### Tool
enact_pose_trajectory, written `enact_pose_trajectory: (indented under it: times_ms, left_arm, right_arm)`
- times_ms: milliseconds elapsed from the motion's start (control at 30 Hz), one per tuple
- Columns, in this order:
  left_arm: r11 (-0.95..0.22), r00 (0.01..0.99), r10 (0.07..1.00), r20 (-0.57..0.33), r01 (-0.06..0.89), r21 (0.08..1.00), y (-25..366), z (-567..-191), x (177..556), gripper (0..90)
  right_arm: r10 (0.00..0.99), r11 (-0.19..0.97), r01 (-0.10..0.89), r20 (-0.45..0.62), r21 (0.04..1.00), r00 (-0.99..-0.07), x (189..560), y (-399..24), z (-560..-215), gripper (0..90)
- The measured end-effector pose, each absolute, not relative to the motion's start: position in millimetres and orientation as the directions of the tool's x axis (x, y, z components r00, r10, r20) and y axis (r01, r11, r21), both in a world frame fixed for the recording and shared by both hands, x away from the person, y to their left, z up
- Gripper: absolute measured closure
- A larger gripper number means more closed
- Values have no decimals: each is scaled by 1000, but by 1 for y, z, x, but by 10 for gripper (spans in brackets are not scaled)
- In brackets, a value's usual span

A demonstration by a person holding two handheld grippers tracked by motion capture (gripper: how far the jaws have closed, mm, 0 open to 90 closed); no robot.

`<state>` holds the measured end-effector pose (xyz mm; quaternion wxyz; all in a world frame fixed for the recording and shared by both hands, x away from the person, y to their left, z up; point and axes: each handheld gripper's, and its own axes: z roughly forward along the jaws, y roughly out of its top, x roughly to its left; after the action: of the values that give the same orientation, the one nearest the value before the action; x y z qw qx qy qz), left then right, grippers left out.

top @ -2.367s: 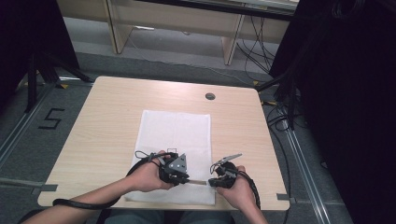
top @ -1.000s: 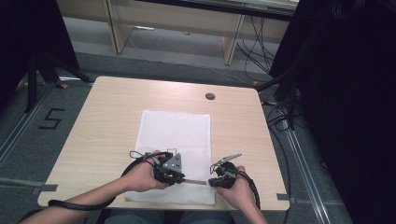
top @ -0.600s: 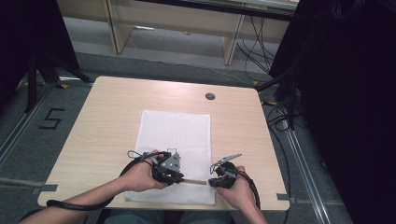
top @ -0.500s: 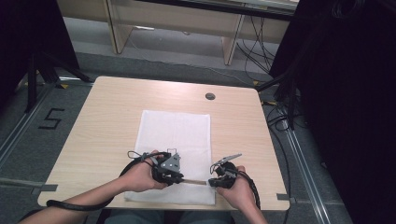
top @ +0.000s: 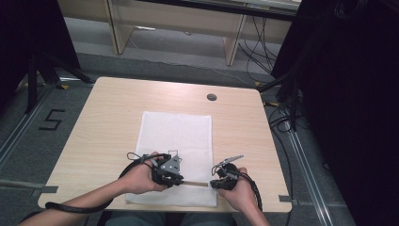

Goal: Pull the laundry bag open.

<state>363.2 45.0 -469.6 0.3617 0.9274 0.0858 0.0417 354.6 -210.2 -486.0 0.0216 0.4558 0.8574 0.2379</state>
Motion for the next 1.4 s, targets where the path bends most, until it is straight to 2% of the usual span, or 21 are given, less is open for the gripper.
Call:
enact_pose_trajectory:
  times_ms: [867,933,1133,1300,1400]
  left_arm:
    - [-723,979,202,22,134,678,58,-469,363,821]
    - [-717,977,215,3,156,680,59,-469,362,820]
    - [-730,979,200,31,129,671,61,-467,363,820]
    - [-712,976,216,2,156,685,65,-468,362,820]
    - [-721,977,211,9,149,677,64,-467,361,820]
  right_arm:
    - [799,461,784,191,415,-571,353,-208,-485,900]
    - [799,461,785,192,414,-570,353,-208,-485,900]
    - [795,466,780,189,418,-576,354,-209,-486,900]
    - [797,461,783,192,416,-572,353,-208,-485,900]
    - [782,483,757,174,440,-599,355,-209,-487,900]
